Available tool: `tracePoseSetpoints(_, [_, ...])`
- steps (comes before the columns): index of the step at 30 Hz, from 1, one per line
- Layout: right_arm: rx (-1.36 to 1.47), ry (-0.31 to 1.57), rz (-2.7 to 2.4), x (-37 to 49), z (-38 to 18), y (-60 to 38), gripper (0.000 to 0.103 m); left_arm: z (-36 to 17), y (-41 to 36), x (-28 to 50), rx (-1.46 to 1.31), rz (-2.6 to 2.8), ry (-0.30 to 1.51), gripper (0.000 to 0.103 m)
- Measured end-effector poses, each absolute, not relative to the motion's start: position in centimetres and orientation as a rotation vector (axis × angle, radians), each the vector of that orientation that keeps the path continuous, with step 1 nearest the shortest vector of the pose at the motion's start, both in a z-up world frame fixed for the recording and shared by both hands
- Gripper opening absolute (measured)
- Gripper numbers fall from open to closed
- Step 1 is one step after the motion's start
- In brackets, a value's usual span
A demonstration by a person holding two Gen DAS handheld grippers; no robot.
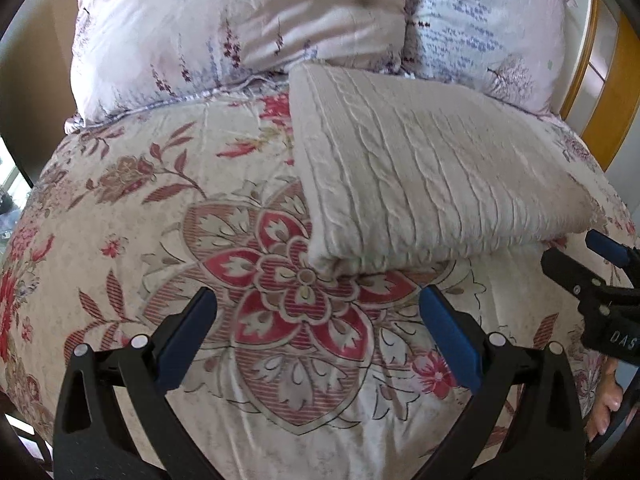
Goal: Fold small clothes
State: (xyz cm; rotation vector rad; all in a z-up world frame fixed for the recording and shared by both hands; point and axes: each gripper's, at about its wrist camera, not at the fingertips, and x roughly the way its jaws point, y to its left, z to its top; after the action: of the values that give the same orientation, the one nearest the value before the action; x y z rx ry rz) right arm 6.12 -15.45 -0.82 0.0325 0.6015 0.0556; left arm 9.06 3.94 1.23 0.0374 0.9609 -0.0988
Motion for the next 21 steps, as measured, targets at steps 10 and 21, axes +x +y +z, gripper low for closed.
tracePoseSetpoints(10, [0.021,0.671,0.024,7.1,-2.2,-15.2,0.102,0.5,3.3,9.2,0.065,-0.085,0.975,0.101])
tracePoseSetpoints(21, [0.023,0.662,0.023,7.0,-2.2,-15.2,0.102,0.4,3.3,9.3,0.062,-0.088,0.964,0.101])
